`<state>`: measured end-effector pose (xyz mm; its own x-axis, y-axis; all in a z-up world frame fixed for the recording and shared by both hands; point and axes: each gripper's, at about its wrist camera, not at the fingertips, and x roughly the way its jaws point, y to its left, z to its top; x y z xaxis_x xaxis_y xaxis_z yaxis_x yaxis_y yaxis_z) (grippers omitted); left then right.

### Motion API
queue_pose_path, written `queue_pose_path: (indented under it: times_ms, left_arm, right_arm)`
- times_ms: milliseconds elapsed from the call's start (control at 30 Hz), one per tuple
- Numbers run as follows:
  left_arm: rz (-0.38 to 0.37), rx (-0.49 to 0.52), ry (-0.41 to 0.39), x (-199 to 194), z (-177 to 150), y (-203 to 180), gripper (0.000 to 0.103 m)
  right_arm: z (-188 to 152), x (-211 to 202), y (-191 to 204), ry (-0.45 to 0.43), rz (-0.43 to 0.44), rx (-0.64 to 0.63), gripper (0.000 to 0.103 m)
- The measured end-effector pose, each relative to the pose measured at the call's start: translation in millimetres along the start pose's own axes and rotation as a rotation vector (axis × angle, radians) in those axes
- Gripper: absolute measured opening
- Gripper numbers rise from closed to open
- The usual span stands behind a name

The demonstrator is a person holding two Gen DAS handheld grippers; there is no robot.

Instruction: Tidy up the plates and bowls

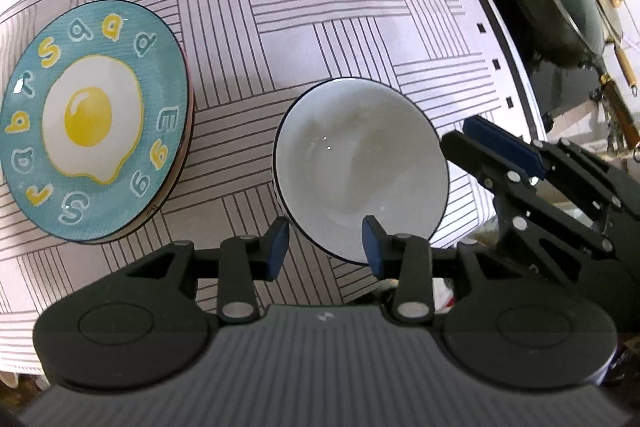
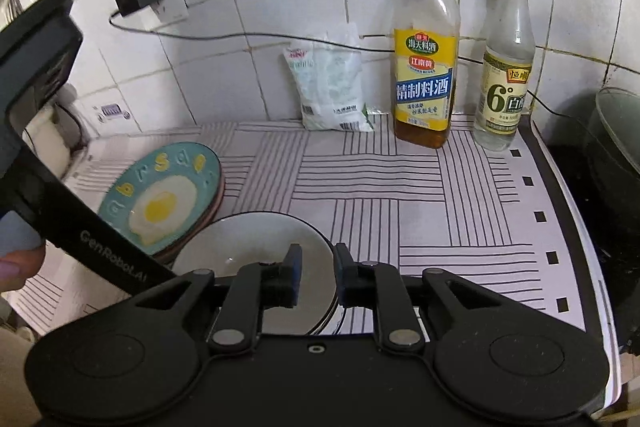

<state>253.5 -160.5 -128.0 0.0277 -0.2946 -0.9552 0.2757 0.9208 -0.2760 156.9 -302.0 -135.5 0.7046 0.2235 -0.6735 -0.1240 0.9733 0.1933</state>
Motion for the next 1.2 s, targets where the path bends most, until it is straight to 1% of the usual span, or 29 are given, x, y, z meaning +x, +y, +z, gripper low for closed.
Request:
queue_pose_path:
  times_ms: [167, 333, 433, 533, 667, 833, 933, 1000, 1067, 1200]
  left_arm:
    - [-0.017, -0.047, -0.053, -25, -10, -6, 0.04]
    - [-0.012, -0.06, -0.109, -45, -21, -17, 0.04]
    - [0.003, -0.07, -0.148, -57, -28, -25, 0.041]
    - [0.011, -0.1, -0.181, -69, -37, -29, 0.041]
    - [0.009, -0.151, -0.22, -80, -53, -29, 0.041]
    - [-0.015, -0.223, -0.243, -78, -74, -21, 0.043]
    - [-0.039, -0.26, -0.257, -73, -84, -18, 0.043]
    - [-0.058, -0.284, -0.264, -70, -90, -15, 0.044]
    - [-0.078, -0.293, -0.272, -67, -96, -14, 0.045]
    - [-0.123, -0.279, -0.3, -58, -106, -10, 0.051]
  right_arm:
    - [-1, -19, -12, -0.025, 0.045, 0.01, 0.024]
    - [-6, -42, -20, -0.041, 0.091, -0.04, 0.027]
    - [-11, -55, -23, -0.057, 0.139, -0.083, 0.033]
    - [-17, -62, -25, -0.065, 0.185, -0.113, 0.04]
    - [-29, -63, -27, -0.059, 0.238, -0.144, 0.044]
    - [-47, -56, -27, -0.014, 0.238, -0.173, 0.047]
    - [-54, -52, -26, 0.004, 0.244, -0.197, 0.054]
    - [-58, -48, -25, 0.018, 0.241, -0.215, 0.056]
    - [-63, -42, -22, 0.036, 0.232, -0.244, 0.058]
    - [-75, -25, -18, 0.06, 0.226, -0.29, 0.066]
